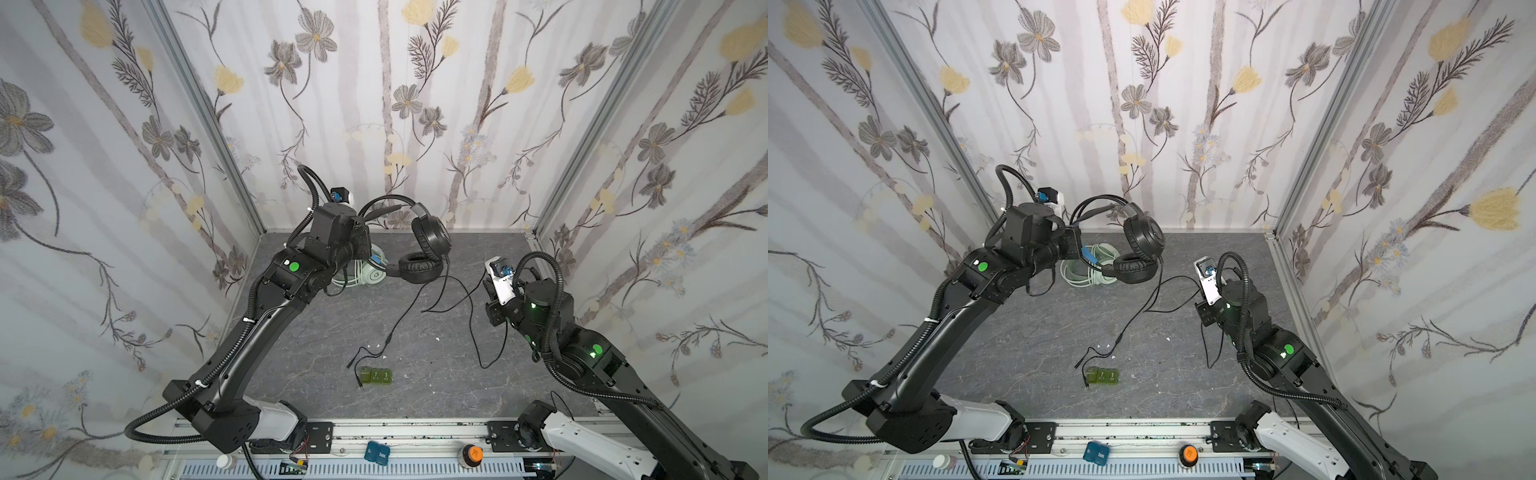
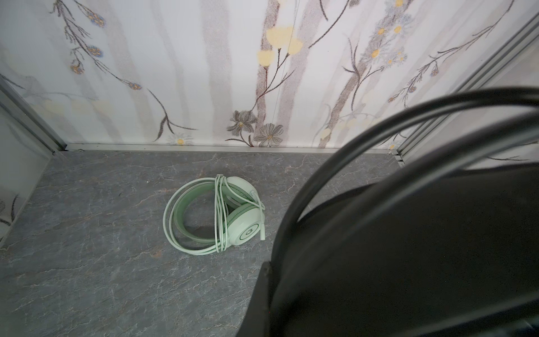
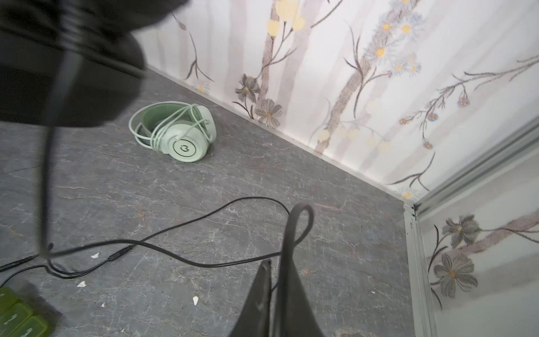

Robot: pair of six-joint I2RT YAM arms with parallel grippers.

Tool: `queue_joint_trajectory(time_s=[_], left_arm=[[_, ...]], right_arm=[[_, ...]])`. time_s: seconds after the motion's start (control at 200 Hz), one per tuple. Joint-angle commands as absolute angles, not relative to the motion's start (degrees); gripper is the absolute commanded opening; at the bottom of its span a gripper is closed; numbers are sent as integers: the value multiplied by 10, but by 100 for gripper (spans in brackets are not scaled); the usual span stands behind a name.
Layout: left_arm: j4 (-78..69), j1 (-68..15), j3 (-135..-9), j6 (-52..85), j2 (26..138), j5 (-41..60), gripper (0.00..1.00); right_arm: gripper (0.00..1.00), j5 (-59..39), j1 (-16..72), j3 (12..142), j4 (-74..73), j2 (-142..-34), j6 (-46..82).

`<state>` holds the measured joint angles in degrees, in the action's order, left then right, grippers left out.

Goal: Wrap the headphones

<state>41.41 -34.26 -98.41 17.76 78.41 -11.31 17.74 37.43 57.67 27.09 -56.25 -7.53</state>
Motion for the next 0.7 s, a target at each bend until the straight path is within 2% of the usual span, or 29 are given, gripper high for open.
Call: queue_joint_trajectory(time_s=[0.0, 0.065, 0.15, 0.26, 0.395, 0.45, 0.61, 0.694], left_arm=[[407, -336, -987, 168, 771, -99, 0], [421, -333, -1001, 165, 770, -96, 0], [442, -331, -1024, 160, 774, -96, 0], [464, -327, -1056, 153, 781, -98, 0], [489, -321, -1099, 147, 791, -85, 0], [499, -322, -1120, 144, 797, -77, 0], [521, -314, -1176, 140, 817, -45, 0], [536, -313, -1206, 139, 832, -30, 0]], right_arm=[[41, 129, 339, 556, 208, -575, -56], [56, 102, 310, 546, 188, -589, -51], [62, 75, 273, 554, 180, -619, -45], [66, 41, 259, 574, 175, -619, -56], [67, -120, 261, 532, 108, -540, -115], [70, -154, 261, 521, 92, -519, -119], [70, -259, 270, 532, 120, -529, -120], [70, -273, 296, 514, 104, -528, -110]])
